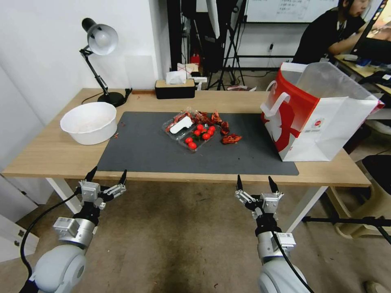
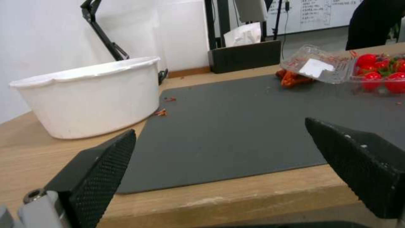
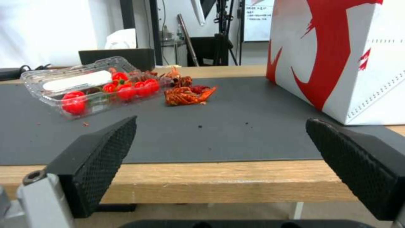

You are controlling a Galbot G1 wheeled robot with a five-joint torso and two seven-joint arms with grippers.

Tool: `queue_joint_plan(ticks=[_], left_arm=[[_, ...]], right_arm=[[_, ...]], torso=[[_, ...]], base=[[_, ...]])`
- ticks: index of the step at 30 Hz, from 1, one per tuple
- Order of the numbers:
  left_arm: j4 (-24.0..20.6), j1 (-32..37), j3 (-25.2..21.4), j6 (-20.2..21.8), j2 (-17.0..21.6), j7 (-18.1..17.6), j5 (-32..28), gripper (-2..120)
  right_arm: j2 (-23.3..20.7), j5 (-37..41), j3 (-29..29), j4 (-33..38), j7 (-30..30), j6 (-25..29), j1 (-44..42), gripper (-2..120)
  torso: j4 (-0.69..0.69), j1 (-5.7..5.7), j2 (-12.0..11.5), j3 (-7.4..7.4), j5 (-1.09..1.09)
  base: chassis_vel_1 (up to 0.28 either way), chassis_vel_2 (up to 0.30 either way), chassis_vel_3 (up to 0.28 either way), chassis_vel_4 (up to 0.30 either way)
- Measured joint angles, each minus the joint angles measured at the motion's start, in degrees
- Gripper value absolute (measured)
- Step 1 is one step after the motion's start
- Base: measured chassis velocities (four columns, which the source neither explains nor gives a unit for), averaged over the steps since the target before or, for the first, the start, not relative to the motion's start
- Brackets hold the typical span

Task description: Pick up the trash from the table and place it into the takeout bag.

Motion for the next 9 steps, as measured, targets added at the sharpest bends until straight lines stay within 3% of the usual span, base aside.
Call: queue_joint_plan(ticks=[9], left_arm=[[0.00,-0.07,0.07,0.07,0.02,-0.03,0.02,100]], right_arm=[[0.03,0.00,-0.03,-0.06,0.00,0.04,-0.01,100]], torso=[[0.00,0.00,0.00,0.00,0.00]], base=[[0.000,0.000,0.000,0.000]])
